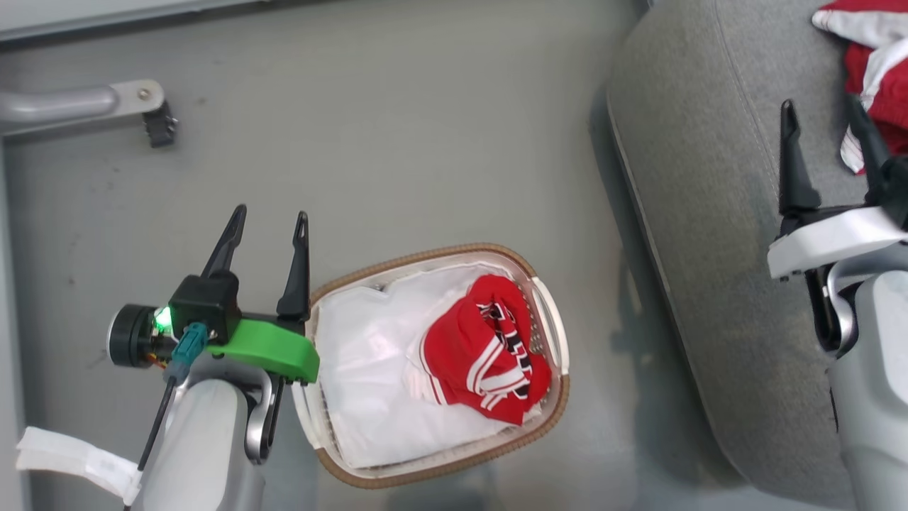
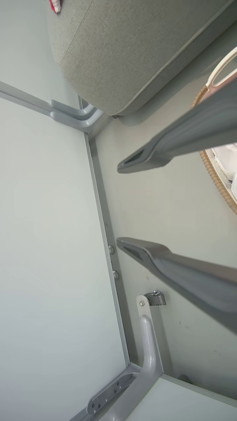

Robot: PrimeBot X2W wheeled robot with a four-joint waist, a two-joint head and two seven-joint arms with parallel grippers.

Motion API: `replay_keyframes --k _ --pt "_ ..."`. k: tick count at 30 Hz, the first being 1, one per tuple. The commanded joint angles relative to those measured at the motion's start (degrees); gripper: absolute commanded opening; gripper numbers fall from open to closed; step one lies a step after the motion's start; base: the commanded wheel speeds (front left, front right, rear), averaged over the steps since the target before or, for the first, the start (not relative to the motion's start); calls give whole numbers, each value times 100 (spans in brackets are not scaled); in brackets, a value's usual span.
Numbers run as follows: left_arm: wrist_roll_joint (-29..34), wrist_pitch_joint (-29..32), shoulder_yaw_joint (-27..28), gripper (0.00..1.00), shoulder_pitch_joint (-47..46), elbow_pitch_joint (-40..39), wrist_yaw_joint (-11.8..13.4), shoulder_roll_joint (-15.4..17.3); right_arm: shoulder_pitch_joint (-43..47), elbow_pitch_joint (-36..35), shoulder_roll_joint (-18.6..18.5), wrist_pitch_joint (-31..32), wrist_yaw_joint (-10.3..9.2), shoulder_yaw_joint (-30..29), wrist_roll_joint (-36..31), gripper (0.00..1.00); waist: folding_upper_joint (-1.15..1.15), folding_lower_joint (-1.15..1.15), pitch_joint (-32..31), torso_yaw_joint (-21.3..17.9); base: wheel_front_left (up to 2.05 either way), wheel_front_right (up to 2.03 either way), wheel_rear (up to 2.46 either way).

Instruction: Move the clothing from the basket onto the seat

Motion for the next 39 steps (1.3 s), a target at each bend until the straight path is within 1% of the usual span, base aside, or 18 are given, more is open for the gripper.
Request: replay_keyframes --k 1,11,22,30,39 --pt "35 4 70 100 159 23 19 -20 156 13 11 -26 -5 29 -16 100 0 0 -365 307 0 0 0" --pt "33 4 535 100 728 116 50 -125 754 82 273 -26 -4 222 21 100 0 0 -1041 532 0 0 0" --pt "-2 4 835 100 1308 85 29 -164 1433 154 466 -26 -5 400 30 100 0 0 -1727 718 0 0 0" --pt "-193 4 886 100 1730 19 82 -167 1861 222 529 -26 -4 464 25 100 0 0 -2164 817 0 0 0" --pt "-285 4 881 100 2028 -105 126 -166 2247 184 647 -26 -4 395 95 100 0 0 -2327 860 0 0 0"
